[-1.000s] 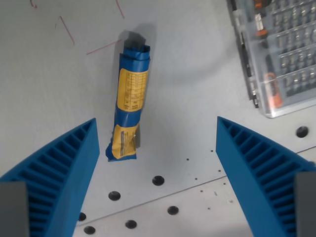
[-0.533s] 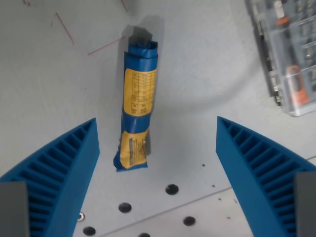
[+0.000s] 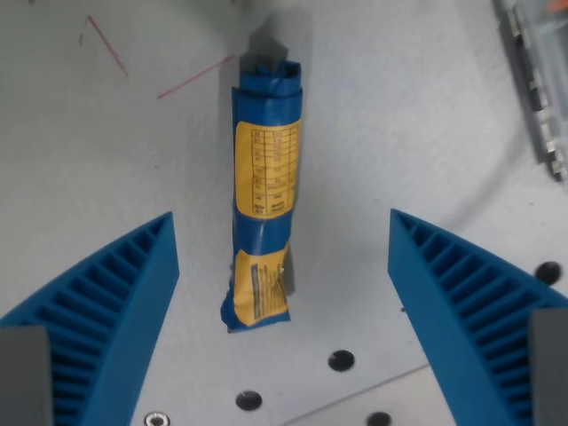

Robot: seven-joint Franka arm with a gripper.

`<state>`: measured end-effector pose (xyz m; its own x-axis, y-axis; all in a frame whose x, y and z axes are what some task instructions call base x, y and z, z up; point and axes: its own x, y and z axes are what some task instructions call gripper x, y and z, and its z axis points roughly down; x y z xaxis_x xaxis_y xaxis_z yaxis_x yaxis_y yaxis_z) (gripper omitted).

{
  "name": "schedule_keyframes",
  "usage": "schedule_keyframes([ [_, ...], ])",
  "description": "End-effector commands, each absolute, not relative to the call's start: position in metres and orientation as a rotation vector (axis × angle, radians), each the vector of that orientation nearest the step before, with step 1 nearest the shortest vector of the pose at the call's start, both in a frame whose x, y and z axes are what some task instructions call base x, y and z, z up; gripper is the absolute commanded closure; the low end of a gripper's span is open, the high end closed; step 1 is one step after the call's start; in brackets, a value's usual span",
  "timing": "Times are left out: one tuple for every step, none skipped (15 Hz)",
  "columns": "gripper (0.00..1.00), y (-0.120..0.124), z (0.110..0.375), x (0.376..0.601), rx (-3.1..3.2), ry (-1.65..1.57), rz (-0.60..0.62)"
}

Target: Move above the blue bag

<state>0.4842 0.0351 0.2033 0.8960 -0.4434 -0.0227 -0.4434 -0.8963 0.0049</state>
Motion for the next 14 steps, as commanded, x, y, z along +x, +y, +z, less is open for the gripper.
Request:
schedule_keyframes([
  [0.00,0.042,0.191,0.479,-3.018,0.859,-0.102],
  [0.00,0.043,0.187,0.478,-3.017,0.864,-0.105],
  [0.00,0.044,0.183,0.477,-3.017,0.868,-0.103],
  [0.00,0.046,0.179,0.476,-3.018,0.870,-0.104],
  [0.00,0.047,0.176,0.475,-3.017,0.874,-0.106],
  [0.00,0.048,0.173,0.474,-3.019,0.872,-0.108],
  [0.00,0.049,0.170,0.473,-3.018,0.874,-0.112],
  [0.00,0.049,0.167,0.472,-3.019,0.876,-0.114],
  [0.00,0.050,0.165,0.471,-3.021,0.872,-0.114],
  [0.00,0.051,0.163,0.471,-3.022,0.869,-0.118],
  [0.00,0.051,0.161,0.470,-3.022,0.869,-0.120],
  [0.00,0.052,0.160,0.469,-3.024,0.869,-0.117],
  [0.00,0.052,0.159,0.469,-3.025,0.868,-0.117],
  [0.00,0.053,0.158,0.468,-3.027,0.862,-0.117],
])
